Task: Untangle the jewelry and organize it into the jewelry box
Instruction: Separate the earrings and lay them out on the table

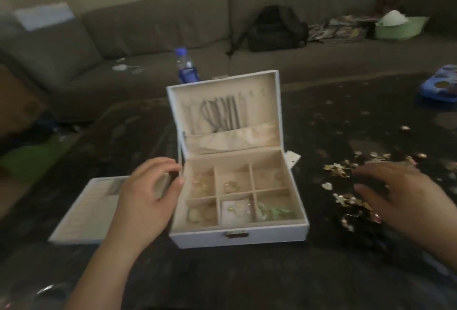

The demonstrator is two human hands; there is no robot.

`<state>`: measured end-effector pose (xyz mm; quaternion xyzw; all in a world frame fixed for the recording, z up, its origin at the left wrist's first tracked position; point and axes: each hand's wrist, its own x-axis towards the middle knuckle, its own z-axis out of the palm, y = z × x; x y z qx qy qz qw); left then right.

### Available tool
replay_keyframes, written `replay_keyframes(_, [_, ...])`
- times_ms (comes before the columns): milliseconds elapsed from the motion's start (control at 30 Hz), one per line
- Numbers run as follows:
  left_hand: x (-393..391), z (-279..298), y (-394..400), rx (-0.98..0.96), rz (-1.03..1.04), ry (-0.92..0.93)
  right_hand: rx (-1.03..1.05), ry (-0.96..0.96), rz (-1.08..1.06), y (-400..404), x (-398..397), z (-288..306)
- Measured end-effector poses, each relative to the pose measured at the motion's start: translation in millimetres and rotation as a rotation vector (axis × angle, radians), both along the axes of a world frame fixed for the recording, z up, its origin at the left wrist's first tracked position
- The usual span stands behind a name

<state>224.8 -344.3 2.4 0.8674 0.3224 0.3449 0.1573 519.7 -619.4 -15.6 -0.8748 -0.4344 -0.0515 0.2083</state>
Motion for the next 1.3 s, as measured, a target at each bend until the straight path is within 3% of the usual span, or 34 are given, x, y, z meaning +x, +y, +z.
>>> replay_keyframes(200, [-92, 0, 58, -0.144, 0.173, 0.139, 0.240, -0.042, 0.237, 67, -106, 30])
replay_keyframes(333, [-150, -5, 93, -0.373, 0.218, 0.403, 0.173, -0.067, 0.517, 129, -210, 31])
replay_keyframes(433, [-177, -8, 106, -0.435, 0.192, 0.485, 0.067, 0.201, 0.592, 183, -280, 15])
replay_keyframes(533, [-193, -19, 119, -0.466, 0.264, 0.547, -0.058, 0.502, 0.454, 226, -315, -9])
replay_keyframes(700, [-204, -32, 130, -0.577, 0.274, 0.501, -0.167, 0.537, 0.229, 262, -309, -36])
replay_keyframes(967, [-199, -40, 125, -0.553, 0.254, 0.264, -0.046, 0.469, 0.186, 269, -317, -45])
replay_keyframes(1167, [-198, 3, 106, -0.427, 0.241, 0.077, 0.157, 0.360, 0.266, 257, -306, 3])
replay_keyframes(1300, [-163, 30, 74, -0.294, 0.098, -0.026, 0.165, 0.306, 0.248, 208, -264, 41])
